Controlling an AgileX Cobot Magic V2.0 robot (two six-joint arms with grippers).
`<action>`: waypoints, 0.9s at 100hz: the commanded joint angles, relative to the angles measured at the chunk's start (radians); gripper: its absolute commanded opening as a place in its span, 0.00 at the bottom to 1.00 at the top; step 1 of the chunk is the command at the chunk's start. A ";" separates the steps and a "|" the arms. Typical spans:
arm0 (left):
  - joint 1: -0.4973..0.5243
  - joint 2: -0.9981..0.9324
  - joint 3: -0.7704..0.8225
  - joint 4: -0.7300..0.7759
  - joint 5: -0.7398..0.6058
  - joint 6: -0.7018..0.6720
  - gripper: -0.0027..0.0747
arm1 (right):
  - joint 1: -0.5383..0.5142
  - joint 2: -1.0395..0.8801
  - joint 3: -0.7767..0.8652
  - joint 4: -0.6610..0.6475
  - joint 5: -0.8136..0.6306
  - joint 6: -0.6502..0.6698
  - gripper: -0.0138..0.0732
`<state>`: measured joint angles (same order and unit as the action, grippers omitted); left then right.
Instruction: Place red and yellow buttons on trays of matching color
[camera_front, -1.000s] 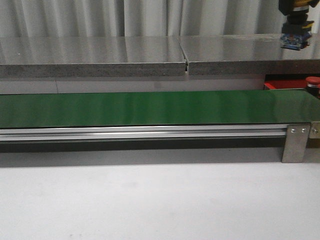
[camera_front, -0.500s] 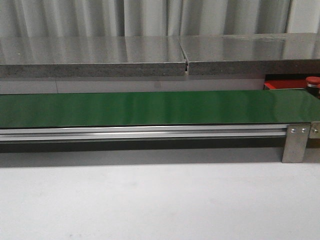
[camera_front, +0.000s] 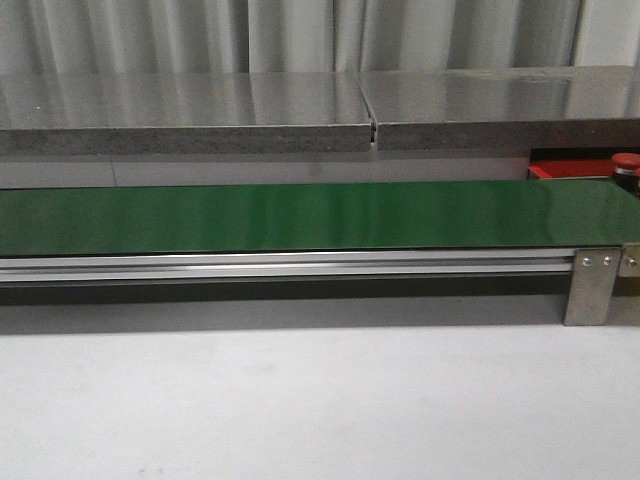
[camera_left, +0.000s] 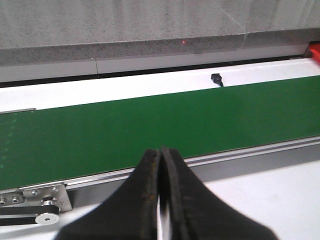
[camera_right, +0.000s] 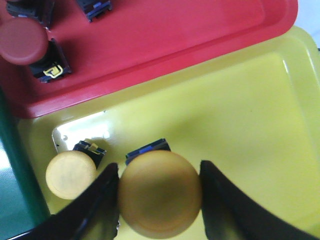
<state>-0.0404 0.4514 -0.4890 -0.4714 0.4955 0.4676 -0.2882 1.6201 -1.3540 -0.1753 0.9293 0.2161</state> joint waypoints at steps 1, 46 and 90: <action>-0.007 0.005 -0.028 -0.025 -0.062 0.001 0.01 | -0.024 -0.047 0.022 0.007 -0.105 -0.016 0.25; -0.007 0.005 -0.028 -0.025 -0.062 0.001 0.01 | -0.042 0.037 0.127 0.078 -0.284 -0.020 0.25; -0.007 0.005 -0.028 -0.025 -0.062 0.001 0.01 | -0.042 0.104 0.127 0.090 -0.299 -0.020 0.39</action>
<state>-0.0404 0.4514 -0.4890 -0.4714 0.4955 0.4676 -0.3240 1.7648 -1.2061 -0.0807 0.6659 0.2024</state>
